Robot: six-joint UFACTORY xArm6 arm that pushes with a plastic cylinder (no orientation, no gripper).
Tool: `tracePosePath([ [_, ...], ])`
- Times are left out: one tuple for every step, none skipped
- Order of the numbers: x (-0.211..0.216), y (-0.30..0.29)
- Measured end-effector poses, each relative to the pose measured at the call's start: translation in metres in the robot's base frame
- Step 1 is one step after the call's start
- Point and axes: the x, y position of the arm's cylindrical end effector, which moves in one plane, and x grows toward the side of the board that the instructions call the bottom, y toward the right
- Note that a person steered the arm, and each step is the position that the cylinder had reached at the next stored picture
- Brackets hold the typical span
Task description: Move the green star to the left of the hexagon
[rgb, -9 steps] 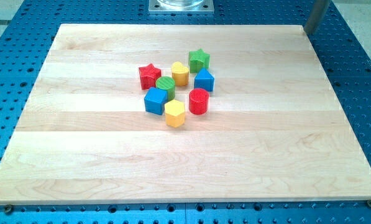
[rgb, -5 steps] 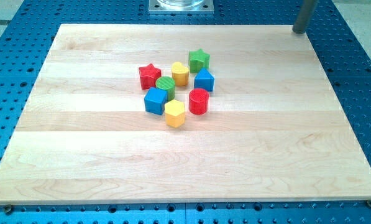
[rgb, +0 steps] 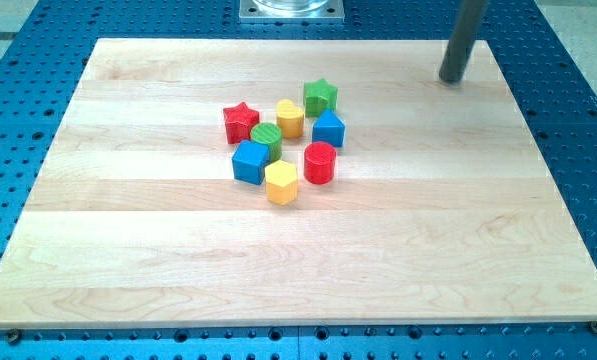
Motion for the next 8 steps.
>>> tracePosePath([
  [0.007,-0.033],
  [0.007,-0.096],
  [0.025,-0.108],
  [0.034,-0.152],
  [0.036,-0.171],
  [0.036,-0.183],
  [0.024,-0.204],
  [0.020,-0.248],
])
